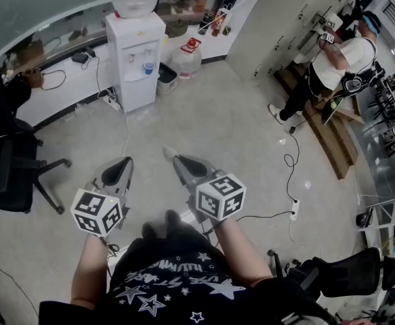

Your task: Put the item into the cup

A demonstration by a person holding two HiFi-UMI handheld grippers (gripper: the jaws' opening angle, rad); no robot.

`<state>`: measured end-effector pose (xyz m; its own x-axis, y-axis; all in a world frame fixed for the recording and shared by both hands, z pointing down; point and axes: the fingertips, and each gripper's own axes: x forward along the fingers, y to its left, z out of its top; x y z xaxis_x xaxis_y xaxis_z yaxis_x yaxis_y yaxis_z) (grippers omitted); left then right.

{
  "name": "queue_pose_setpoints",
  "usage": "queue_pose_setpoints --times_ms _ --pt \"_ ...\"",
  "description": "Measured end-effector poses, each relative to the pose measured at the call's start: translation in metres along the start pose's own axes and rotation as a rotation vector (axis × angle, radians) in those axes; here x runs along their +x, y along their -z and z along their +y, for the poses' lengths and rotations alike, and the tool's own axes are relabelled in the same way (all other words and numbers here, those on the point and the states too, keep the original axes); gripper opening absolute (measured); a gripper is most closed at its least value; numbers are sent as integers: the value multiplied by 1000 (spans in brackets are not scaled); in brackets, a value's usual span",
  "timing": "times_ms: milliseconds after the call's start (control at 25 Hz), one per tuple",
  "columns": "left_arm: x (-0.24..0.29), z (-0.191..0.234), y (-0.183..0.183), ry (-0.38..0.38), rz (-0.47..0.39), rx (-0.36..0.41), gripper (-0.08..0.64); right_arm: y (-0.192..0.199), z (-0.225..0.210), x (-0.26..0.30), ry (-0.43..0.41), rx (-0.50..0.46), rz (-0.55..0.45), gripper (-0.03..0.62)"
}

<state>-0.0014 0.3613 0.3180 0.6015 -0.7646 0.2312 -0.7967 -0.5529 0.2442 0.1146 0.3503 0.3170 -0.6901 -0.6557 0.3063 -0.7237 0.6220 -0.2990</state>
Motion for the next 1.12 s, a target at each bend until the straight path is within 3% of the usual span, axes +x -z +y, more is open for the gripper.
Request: queue_pose_setpoints --times_ms 200,720,880,1120 --pt "-4 -3 2 21 10 8 5 5 4 2 10 0 7 0" --pt "-27 17 19 -22 31 -13 5 7 6 5 69 -61 -26 0" --pt "-29 22 15 6 6 -31 5 10 1 10 86 -26 -23 0" --pt "-12 38 25 2 38 -32 5 23 -21 26 102 20 2 0"
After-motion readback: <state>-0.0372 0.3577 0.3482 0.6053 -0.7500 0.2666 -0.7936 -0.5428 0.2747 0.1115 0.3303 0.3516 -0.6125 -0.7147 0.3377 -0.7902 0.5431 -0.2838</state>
